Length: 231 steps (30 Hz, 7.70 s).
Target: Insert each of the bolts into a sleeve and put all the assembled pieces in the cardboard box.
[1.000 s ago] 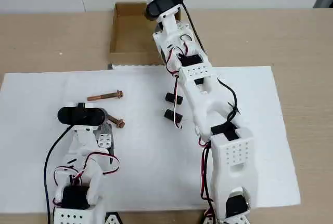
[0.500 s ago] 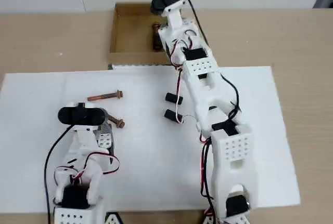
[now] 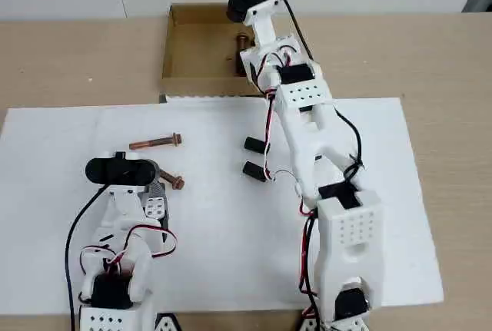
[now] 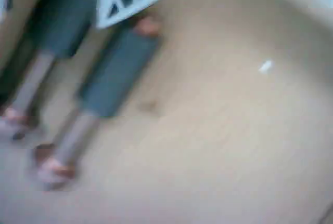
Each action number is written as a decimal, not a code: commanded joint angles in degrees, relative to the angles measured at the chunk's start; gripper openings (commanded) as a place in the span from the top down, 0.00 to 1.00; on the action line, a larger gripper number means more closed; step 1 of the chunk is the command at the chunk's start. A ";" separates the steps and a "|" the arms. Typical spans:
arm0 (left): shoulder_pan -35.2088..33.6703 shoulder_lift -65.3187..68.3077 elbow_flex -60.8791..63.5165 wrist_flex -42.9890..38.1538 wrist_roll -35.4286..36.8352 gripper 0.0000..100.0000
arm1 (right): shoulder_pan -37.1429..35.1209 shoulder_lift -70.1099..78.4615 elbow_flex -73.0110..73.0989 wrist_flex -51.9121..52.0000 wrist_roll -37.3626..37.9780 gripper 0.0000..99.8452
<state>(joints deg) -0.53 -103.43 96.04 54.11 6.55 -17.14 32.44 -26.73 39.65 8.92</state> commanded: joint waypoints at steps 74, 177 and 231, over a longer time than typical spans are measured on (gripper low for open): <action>-0.09 -0.62 -0.31 -0.97 -0.26 0.99 | -10.86 -13.32 33.76 27.47 28.75 0.91; -1.32 115.34 -109.05 37.89 -54.95 0.88 | 29.85 -99.74 64.53 52.62 -4.84 1.00; 4.31 141.45 -145.98 46.24 -50.81 1.00 | 29.85 -99.82 58.11 55.34 0.35 1.00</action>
<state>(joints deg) 1.76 46.29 -47.60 99.03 -53.41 12.22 -66.90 34.11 93.80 7.52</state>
